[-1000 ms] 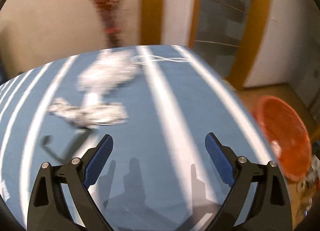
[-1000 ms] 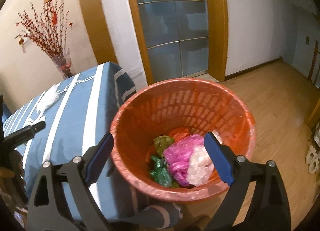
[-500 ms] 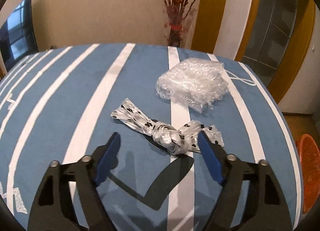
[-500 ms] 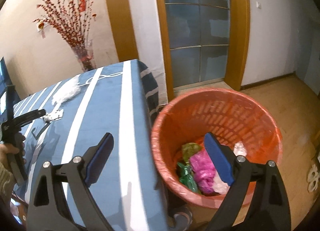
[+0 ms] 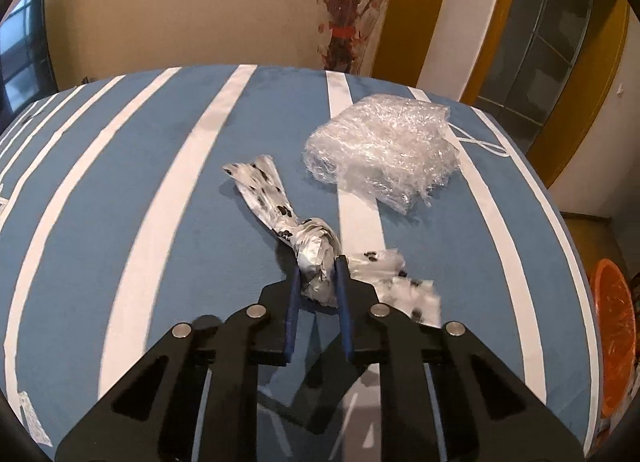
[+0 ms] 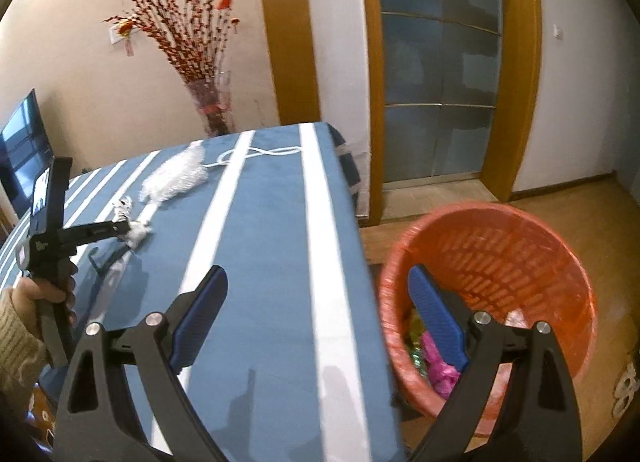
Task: Collect trash
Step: 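Grasp the white patterned wrapper with the left tool while the right tool grasps the bubble wrap, then carry both items over the wastebasket and open both tools to drop them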
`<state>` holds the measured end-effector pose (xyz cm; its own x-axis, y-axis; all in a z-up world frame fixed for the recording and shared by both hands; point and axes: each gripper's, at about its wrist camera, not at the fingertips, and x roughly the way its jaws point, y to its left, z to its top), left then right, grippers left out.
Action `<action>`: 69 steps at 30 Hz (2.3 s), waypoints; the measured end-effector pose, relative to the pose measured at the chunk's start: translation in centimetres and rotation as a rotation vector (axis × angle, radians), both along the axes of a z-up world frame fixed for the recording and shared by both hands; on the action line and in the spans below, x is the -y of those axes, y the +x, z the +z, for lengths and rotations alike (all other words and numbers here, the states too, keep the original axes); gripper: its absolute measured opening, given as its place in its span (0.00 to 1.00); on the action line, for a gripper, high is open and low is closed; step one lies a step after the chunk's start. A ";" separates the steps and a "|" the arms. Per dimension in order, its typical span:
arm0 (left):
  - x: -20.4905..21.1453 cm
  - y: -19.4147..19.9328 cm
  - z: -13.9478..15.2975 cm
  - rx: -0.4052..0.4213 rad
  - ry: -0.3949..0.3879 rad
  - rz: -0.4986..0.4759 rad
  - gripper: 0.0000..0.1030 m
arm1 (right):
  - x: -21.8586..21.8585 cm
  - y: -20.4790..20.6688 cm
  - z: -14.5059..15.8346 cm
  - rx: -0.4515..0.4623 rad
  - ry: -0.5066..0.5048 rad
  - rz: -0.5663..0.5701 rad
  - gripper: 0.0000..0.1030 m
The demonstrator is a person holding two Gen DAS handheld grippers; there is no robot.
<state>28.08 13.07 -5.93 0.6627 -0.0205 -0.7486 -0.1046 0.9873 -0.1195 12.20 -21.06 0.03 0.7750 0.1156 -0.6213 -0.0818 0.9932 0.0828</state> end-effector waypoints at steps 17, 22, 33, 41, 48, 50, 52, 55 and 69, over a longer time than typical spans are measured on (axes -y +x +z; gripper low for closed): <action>-10.1 -2.2 3.2 0.139 0.034 0.139 0.16 | -15.8 11.6 -0.8 -0.055 0.074 0.233 0.74; -12.9 -1.9 3.2 0.151 0.027 0.185 0.16 | -19.9 16.3 -2.6 -0.103 0.065 0.225 0.63; -13.9 -1.5 2.5 0.146 0.011 0.186 0.16 | -22.3 19.9 -6.2 -0.211 0.006 0.218 0.08; -11.0 -2.7 3.2 0.157 -0.013 0.121 0.16 | -16.7 14.6 -3.9 -0.163 0.019 0.195 0.05; -5.4 -4.7 4.6 0.172 -0.039 0.006 0.16 | -9.3 7.7 -1.0 -0.100 0.014 0.116 0.05; -3.3 -5.4 5.1 0.180 -0.048 -0.039 0.16 | -7.1 5.7 -0.2 -0.084 0.016 0.088 0.05; -1.5 -6.0 5.6 0.184 -0.056 -0.073 0.16 | -5.2 4.1 0.3 -0.073 0.021 0.063 0.05; 1.6 -7.1 6.3 0.192 -0.067 -0.137 0.16 | -2.2 1.6 0.9 -0.052 0.023 0.013 0.05; 16.9 -10.2 7.4 0.175 -0.117 -0.431 0.16 | 9.2 -5.6 1.1 -0.012 0.074 -0.197 0.05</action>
<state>17.88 -3.81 1.42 0.6915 -0.3981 -0.6028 0.3427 0.9154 -0.2114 6.56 -30.23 1.11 0.7799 0.0078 -0.6259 0.1153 0.9810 0.1560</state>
